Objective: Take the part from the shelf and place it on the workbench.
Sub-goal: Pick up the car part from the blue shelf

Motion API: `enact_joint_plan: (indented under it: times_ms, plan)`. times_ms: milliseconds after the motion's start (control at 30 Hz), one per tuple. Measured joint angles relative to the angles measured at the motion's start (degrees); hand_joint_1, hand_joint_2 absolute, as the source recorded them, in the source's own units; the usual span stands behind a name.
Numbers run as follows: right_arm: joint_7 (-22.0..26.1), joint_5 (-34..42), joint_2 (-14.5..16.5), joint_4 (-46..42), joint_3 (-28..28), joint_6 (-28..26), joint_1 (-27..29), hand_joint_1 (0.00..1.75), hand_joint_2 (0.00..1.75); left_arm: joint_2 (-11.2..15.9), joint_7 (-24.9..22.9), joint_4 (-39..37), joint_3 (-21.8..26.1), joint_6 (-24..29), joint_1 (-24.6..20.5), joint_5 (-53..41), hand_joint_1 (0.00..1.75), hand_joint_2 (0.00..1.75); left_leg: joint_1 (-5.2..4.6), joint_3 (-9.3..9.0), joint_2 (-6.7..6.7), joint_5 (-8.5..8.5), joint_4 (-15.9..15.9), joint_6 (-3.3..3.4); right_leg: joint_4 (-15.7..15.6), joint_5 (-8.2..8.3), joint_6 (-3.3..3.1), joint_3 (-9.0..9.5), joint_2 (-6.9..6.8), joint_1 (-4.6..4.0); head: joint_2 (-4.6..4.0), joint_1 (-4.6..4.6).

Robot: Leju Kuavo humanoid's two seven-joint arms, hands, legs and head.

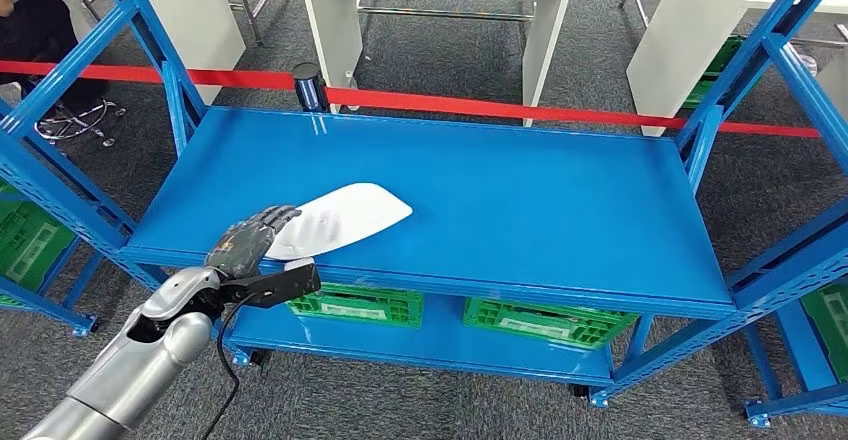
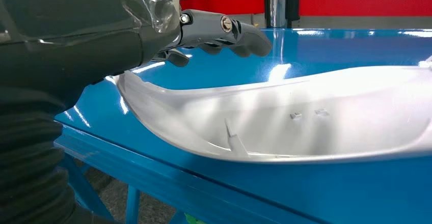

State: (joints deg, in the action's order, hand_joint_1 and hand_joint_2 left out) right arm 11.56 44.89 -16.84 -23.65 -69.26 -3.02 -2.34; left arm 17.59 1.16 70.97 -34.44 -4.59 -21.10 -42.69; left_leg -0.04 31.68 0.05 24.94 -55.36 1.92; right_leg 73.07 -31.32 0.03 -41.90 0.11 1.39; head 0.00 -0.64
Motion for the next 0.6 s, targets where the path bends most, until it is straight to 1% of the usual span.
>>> enact_joint_plan:
  times_ms: [33, 67, 100, 133, 167, 233, 267, 300, 367, 400, 433, 467, 500, 533, 567, 600]
  plan:
    - [0.0, 0.0, 0.0, 0.1, 0.0, 0.0, 0.0, 0.0, 0.0, -0.1, 0.0, -0.6, 0.0, 0.0, 0.1, 0.0, 0.0, 1.75, -0.01, 0.02, -0.04, 0.08, -0.1, -0.09, -1.7, 1.02, 0.52, 0.78, -0.03, 0.02, 0.0, 0.0]
    - [0.0, -0.1, -0.1, 0.2, 0.0, 0.0, 0.0, 0.0, 0.0, -0.1, 0.0, -1.4, 0.0, 0.0, 0.1, 0.0, 0.0, 1.75, -0.14, 0.2, -0.1, 0.38, -0.6, -0.37, -4.9, 2.41, 0.78, 2.32, -0.03, 0.0, 0.0, 0.01]
    - [0.0, -0.1, -0.1, 0.2, 0.0, 0.0, -0.1, 0.0, 0.0, -0.2, 0.0, -2.3, 0.0, 0.1, 0.1, -0.1, 0.0, 1.75, -0.24, 0.38, -0.15, 0.68, -1.1, -0.66, -9.3, 4.11, 0.9, 4.45, -0.04, -0.06, 0.0, -0.02]
    - [0.0, -0.3, -0.1, 0.3, 0.0, 0.0, -0.1, 0.0, 0.0, -0.3, 0.0, -3.1, 0.1, 0.2, 0.0, -0.3, 0.0, 1.75, -0.29, 0.54, -0.18, 0.96, -1.5, -0.98, -13.8, 5.8, 0.88, 6.64, -0.03, -0.18, 0.0, -0.03]
    - [-0.1, -0.4, -0.1, 0.3, 0.0, 0.0, -0.1, 0.0, 0.0, -0.4, 0.0, -3.9, 0.1, 0.3, -0.1, -0.4, 0.0, 1.75, -0.36, 0.72, -0.18, 1.18, -1.9, -1.21, -15.1, 6.15, 0.36, 7.28, 0.0, -0.29, 0.0, -0.05]
    - [-0.1, -0.6, 0.0, 0.3, 0.0, 0.1, -0.1, 0.0, 0.0, -0.4, 0.0, -5.1, 0.1, 0.5, -0.4, -0.7, 0.0, 1.75, -0.18, 1.01, -0.13, 1.66, -2.4, -1.56, -15.1, 6.24, -0.25, 7.29, 0.05, -0.17, 0.0, -0.11]
    - [-0.1, -0.6, 0.0, 0.3, 0.0, 0.1, -0.2, 0.0, 0.0, -0.5, 0.0, -5.6, 0.1, 0.5, -0.6, -0.8, 0.0, 1.75, -0.07, 1.59, -0.12, 2.54, -3.7, -1.85, -15.1, 6.27, -0.51, 7.34, 0.07, -0.02, 0.0, -0.23]
    - [-0.1, -0.6, 0.0, 0.3, 0.0, 0.1, -0.2, 0.0, 0.0, -0.5, 0.0, -6.0, 0.1, 0.6, -0.9, -1.0, 0.0, 1.75, 0.07, 2.75, -0.11, 3.95, -6.1, -2.21, -15.2, 6.29, -0.71, 7.37, 0.08, 0.09, 0.0, -0.34]
    - [-0.1, -0.6, 0.1, 0.3, 0.1, 0.1, -0.1, 0.0, 0.0, -0.5, 0.0, -6.9, 0.1, 0.6, -1.2, -1.2, 0.0, 1.75, 0.36, 6.44, -0.11, 7.47, -13.8, -2.79, -15.2, 6.29, -0.91, 7.34, 0.09, 0.05, 0.0, -0.57]
    - [-0.2, -0.6, 0.1, 0.3, 0.0, 0.1, -0.1, 0.0, 0.0, -0.5, 0.0, -7.3, 0.1, 0.7, -1.2, -1.2, 0.0, 1.75, 0.48, 8.14, -0.11, 8.54, -17.1, -2.94, -15.2, 6.29, -0.91, 7.31, 0.1, 0.02, 0.0, -0.58]
    - [-0.2, -0.7, 0.1, 0.3, 0.0, 0.1, -0.1, 0.0, 0.0, -0.6, 0.0, -7.7, 0.1, 0.7, -1.2, -1.2, 0.0, 1.75, 0.56, 9.05, -0.11, 8.63, -18.8, -2.97, -15.2, 6.28, -0.91, 7.3, 0.11, 0.0, 0.0, -0.59]
    - [-0.2, -0.7, 0.1, 0.3, 0.0, 0.1, -0.1, 0.0, 0.0, -0.6, 0.0, -8.0, 0.1, 0.7, -1.2, -1.2, 0.0, 1.75, 0.6, 8.79, -0.11, 7.57, -17.9, -2.89, -15.2, 6.28, -0.91, 7.33, 0.14, -0.02, 0.0, -0.59]
    - [-0.2, -0.7, 0.1, 0.3, 0.0, 0.1, -0.1, 0.0, 0.0, -0.7, 0.0, -8.2, 0.1, 0.7, -1.3, -1.2, 0.0, 1.75, 0.61, 7.37, -0.11, 5.67, -14.9, -2.7, -15.2, 6.28, -0.91, 7.41, 0.18, -0.06, 0.0, -0.6]
    - [-0.2, -0.7, 0.2, 0.3, 0.0, 0.1, -0.1, 0.0, 0.0, -0.7, 0.0, -8.3, 0.1, 0.7, -1.4, -1.2, 0.0, 1.75, 0.53, 5.25, -0.12, 3.58, -10.5, -2.35, -15.2, 6.28, -0.89, 7.5, 0.21, -0.09, 0.0, -0.59]
    - [-0.2, -0.7, 0.2, 0.3, 0.0, 0.1, -0.1, 0.0, 0.0, -0.7, 0.0, -8.4, 0.1, 0.7, -1.6, -1.2, 0.0, 1.75, 0.38, 3.22, -0.1, 2.14, -6.5, -1.99, -15.2, 6.3, -0.84, 7.54, 0.24, -0.22, 0.0, -0.56]
    - [-0.2, -0.7, 0.3, 0.3, 0.0, 0.1, -0.2, 0.0, 0.0, -0.7, 0.0, -8.5, 0.2, 0.7, -1.8, -1.2, 0.0, 1.75, 0.19, 1.79, -0.07, 1.32, -3.7, -1.67, -15.2, 6.34, -0.73, 7.51, 0.24, -0.29, 0.0, -0.56]
